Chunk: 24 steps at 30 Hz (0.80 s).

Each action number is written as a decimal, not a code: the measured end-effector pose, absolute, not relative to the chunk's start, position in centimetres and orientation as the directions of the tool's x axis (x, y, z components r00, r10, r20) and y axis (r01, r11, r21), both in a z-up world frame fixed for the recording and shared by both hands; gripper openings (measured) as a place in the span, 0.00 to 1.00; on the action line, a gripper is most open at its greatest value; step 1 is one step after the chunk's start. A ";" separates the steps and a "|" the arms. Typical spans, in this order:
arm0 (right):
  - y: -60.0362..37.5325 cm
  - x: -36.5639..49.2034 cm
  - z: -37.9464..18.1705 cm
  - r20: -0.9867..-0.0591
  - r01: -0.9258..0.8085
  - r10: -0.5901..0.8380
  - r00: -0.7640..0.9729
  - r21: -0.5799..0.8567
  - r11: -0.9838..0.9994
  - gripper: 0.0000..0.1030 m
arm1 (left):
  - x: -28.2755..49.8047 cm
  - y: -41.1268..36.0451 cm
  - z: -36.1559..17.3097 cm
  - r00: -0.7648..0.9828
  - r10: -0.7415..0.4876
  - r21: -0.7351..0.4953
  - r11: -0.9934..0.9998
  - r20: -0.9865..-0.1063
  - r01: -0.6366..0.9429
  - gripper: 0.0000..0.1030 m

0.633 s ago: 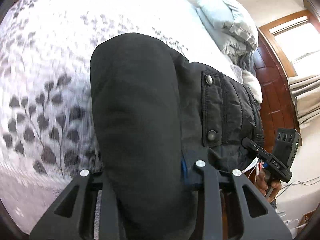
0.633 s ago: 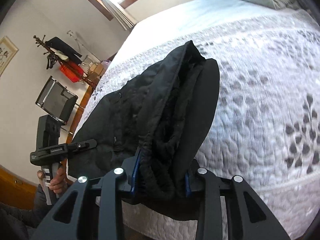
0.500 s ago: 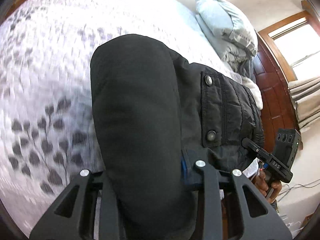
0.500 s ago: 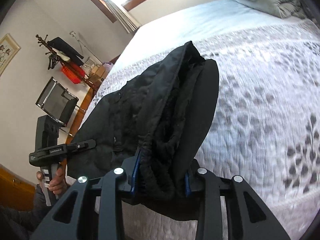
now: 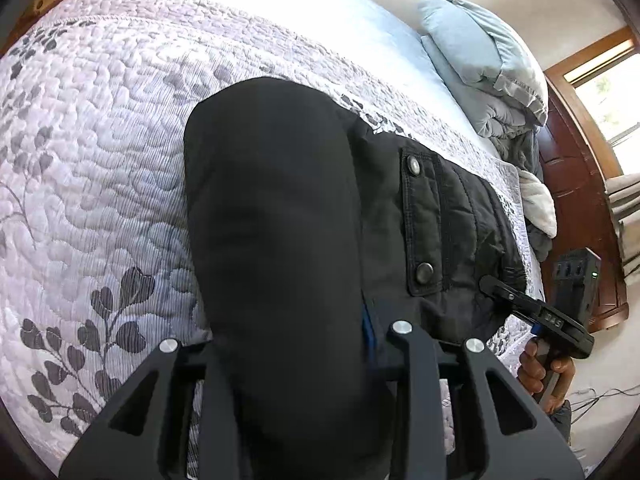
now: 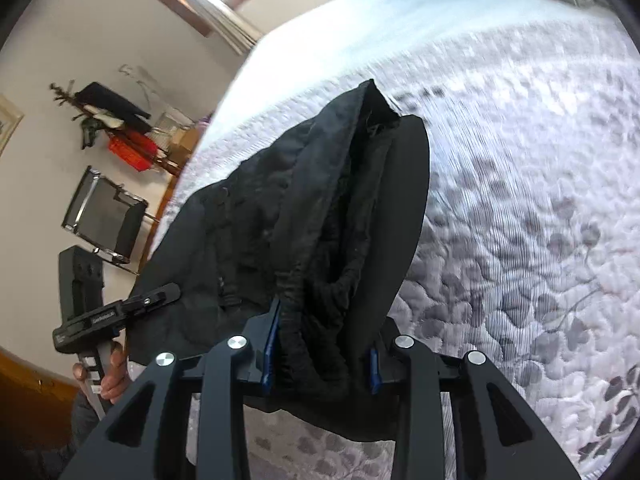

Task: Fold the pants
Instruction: 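Lower the folded bundle onto the quilt and open both grippers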

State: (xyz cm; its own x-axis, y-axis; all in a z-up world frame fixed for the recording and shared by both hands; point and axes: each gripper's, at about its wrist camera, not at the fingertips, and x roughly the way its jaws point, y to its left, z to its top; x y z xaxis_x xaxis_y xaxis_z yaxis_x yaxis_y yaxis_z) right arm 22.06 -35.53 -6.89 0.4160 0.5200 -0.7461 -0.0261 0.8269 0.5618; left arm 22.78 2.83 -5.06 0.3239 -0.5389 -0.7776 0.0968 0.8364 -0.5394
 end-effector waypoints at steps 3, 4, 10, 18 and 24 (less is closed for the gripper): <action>-36.1 21.9 -8.1 -0.739 -0.001 0.535 0.410 0.586 0.810 0.37 | 22.5 2.7 -5.6 0.320 -0.536 -0.528 0.841 -0.781 0.119 0.33; -36.2 21.8 -8.6 -0.746 0.010 0.531 0.403 0.583 0.812 0.40 | 22.5 2.7 -5.9 0.315 -0.531 -0.523 0.844 -0.787 0.119 0.37; -36.7 21.2 -10.8 -0.755 0.046 0.524 0.394 0.585 0.809 0.60 | 22.5 3.2 -7.8 0.319 -0.519 -0.523 0.849 -0.793 0.079 0.59; -38.9 19.1 -11.8 -0.718 0.067 0.561 0.411 0.638 0.767 0.74 | 21.2 5.2 -8.1 0.329 -0.497 -0.502 0.862 -0.803 0.078 0.72; -39.7 17.4 -11.8 -0.684 0.069 0.583 0.439 0.672 0.737 0.75 | 19.4 6.9 -7.2 0.362 -0.448 -0.457 0.887 -0.818 0.064 0.78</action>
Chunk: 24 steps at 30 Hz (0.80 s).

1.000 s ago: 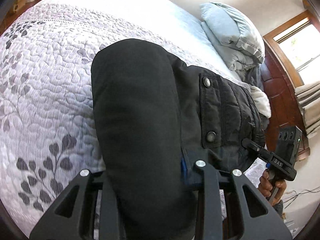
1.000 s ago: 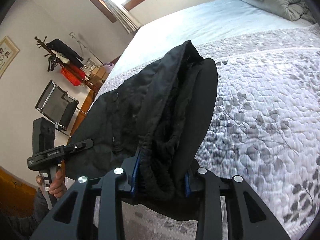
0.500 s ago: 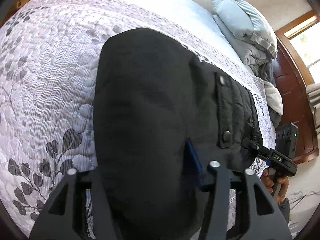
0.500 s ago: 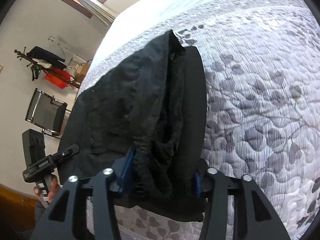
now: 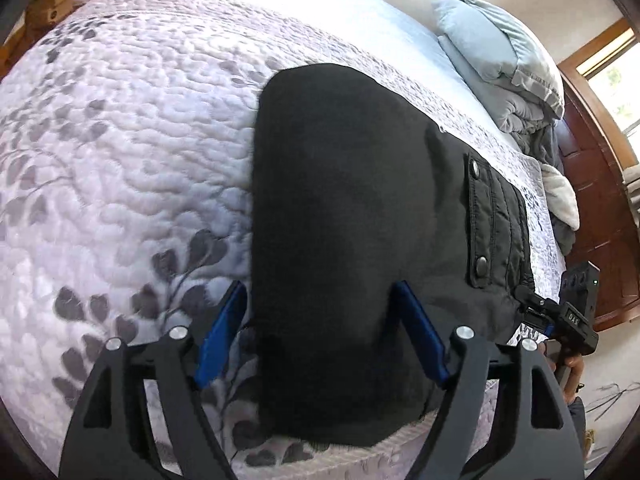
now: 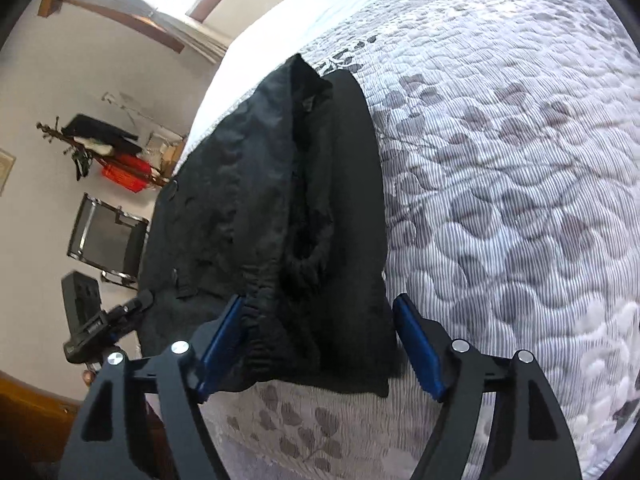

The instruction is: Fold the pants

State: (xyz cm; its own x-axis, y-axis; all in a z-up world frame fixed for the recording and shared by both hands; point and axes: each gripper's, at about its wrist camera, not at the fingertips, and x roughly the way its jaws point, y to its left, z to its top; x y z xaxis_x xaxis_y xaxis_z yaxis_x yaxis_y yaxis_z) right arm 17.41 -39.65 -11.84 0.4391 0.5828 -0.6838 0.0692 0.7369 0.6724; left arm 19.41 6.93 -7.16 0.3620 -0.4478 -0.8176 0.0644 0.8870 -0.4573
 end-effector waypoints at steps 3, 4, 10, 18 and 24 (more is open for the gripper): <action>-40.3 17.1 -12.0 -0.669 0.095 0.596 0.443 0.697 0.711 0.77 | 18.6 7.9 -6.6 0.383 -0.419 -0.439 0.898 -0.823 0.039 0.80; -40.4 16.8 -11.9 -0.669 0.094 0.593 0.448 0.695 0.713 0.77 | 18.2 8.3 -6.3 0.388 -0.412 -0.433 0.901 -0.825 0.035 0.80; -42.6 14.6 -10.9 -0.662 0.139 0.561 0.497 0.699 0.702 0.79 | 16.2 9.5 -4.6 0.415 -0.301 -0.348 0.937 -0.859 -0.041 0.85; -44.6 11.1 -9.6 -0.761 0.212 0.413 0.501 0.570 0.794 0.79 | 12.7 9.1 -3.5 0.426 -0.092 -0.122 0.992 -0.900 -0.043 0.89; -42.1 7.4 -8.4 -0.877 0.253 0.159 0.454 0.298 0.920 0.88 | 9.3 9.7 -4.6 0.395 -0.035 -0.062 0.997 -0.918 -0.055 0.91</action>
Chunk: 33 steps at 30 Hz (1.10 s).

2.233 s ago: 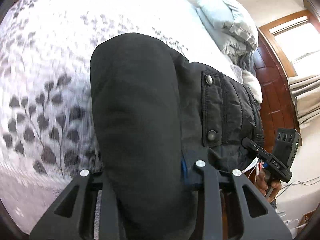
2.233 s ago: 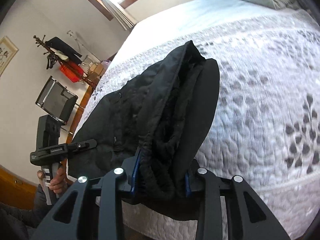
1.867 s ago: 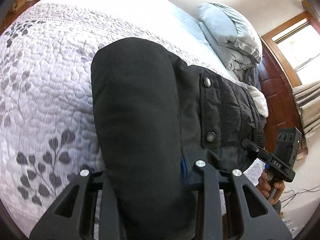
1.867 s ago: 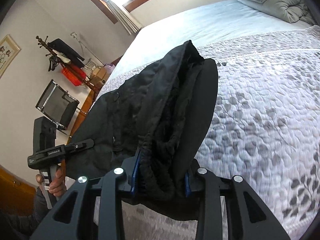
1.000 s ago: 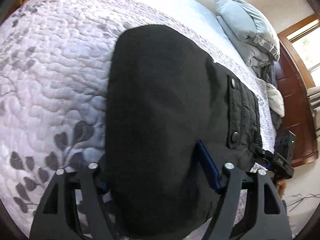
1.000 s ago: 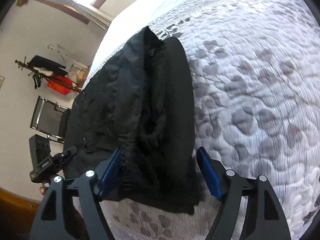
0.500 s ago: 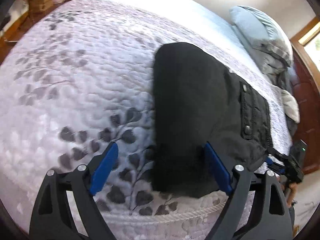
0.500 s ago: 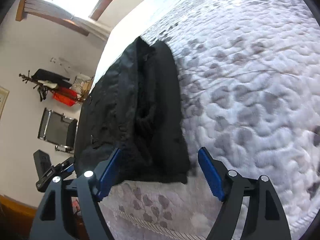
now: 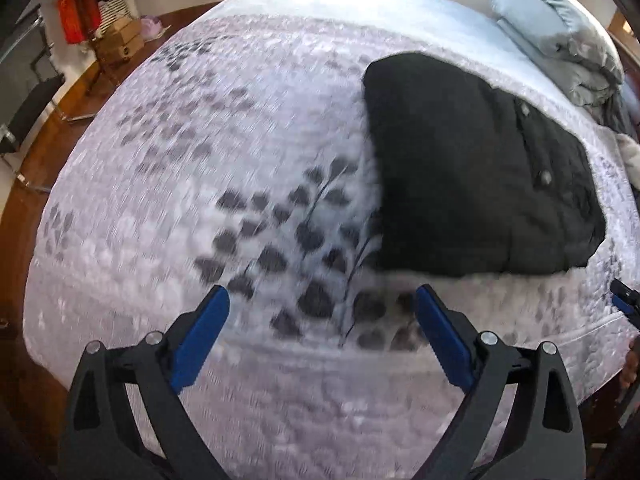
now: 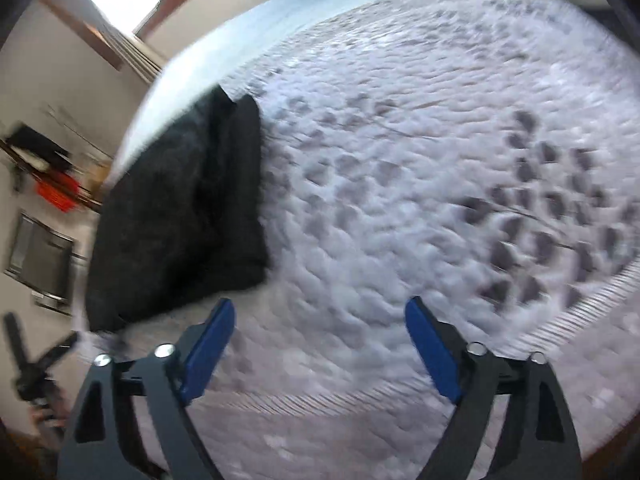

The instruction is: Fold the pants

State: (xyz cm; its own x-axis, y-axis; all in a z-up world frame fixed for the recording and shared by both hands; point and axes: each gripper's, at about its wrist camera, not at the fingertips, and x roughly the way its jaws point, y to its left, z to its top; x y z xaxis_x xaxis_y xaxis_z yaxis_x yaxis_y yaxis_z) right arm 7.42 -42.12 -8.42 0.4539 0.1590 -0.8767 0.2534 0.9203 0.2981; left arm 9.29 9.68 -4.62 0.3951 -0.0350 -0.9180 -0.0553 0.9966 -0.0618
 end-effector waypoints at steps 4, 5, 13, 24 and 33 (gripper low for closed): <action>-39.1 5.3 -8.6 -0.906 0.255 0.030 0.422 0.151 0.955 0.93 | 7.5 9.8 -5.4 0.390 0.022 -0.016 0.995 -0.921 -0.094 0.91; -38.3 5.1 -8.8 -0.909 0.256 0.016 0.416 0.134 0.957 0.93 | 7.2 9.7 -5.6 0.387 0.034 -0.004 0.995 -0.922 -0.096 0.91; -31.0 3.8 -8.7 -0.921 0.187 -0.035 0.388 0.041 0.982 0.95 | 4.9 5.5 -5.6 0.365 -0.003 0.009 0.999 -0.931 0.032 0.91; -25.7 4.1 -6.1 -0.916 0.129 -0.060 0.396 -0.009 0.992 0.96 | 4.1 3.0 -3.6 0.391 -0.002 0.016 0.999 -0.920 0.043 0.91; -25.4 4.2 -3.0 -0.891 0.129 -0.021 0.453 0.043 0.991 0.96 | 4.2 2.9 -0.9 0.433 -0.036 -0.029 0.999 -0.901 0.022 0.92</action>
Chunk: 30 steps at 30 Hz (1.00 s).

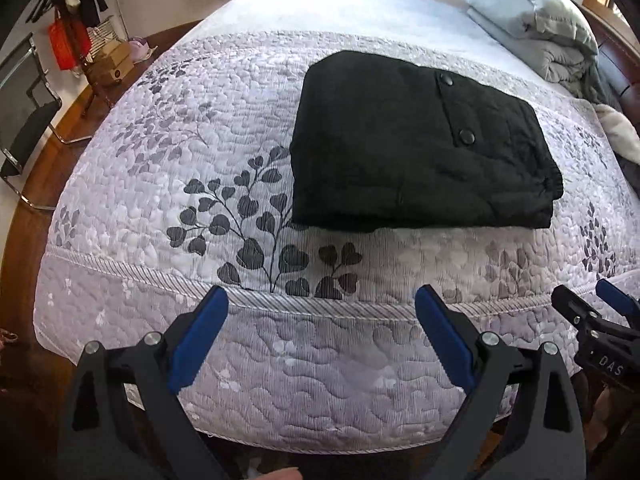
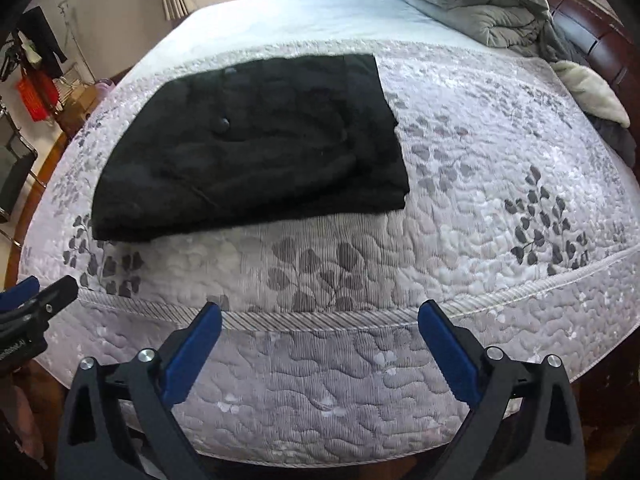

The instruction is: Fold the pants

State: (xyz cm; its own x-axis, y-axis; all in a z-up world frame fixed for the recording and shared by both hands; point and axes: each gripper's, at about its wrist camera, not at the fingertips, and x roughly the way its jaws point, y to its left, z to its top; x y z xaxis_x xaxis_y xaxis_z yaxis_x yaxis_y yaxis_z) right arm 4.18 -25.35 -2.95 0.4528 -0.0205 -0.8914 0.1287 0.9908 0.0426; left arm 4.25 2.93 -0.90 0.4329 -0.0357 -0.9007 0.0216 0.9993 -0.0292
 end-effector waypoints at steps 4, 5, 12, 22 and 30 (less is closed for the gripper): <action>-25.4 3.8 -1.7 -0.879 0.132 -0.010 0.477 0.060 0.989 0.96 | 4.0 2.8 -0.5 0.439 -0.023 -0.014 1.000 -0.898 0.024 0.92; -25.4 3.8 -1.4 -0.877 0.132 -0.009 0.480 0.062 0.989 0.96 | 3.9 2.9 -0.5 0.439 -0.022 -0.012 1.000 -0.898 0.025 0.92; -24.9 3.2 -0.3 -0.864 0.108 0.004 0.504 0.068 0.992 0.96 | 2.9 2.5 -0.3 0.423 -0.040 -0.019 0.998 -0.905 0.054 0.92; -24.7 3.4 -0.9 -0.875 0.122 -0.002 0.485 0.065 0.990 0.96 | 2.7 2.4 0.3 0.434 -0.046 -0.023 0.998 -0.900 0.057 0.92; -24.8 4.0 -2.2 -0.886 0.132 -0.015 0.464 0.052 0.990 0.96 | 3.5 2.2 0.9 0.454 -0.038 -0.017 0.999 -0.890 0.051 0.92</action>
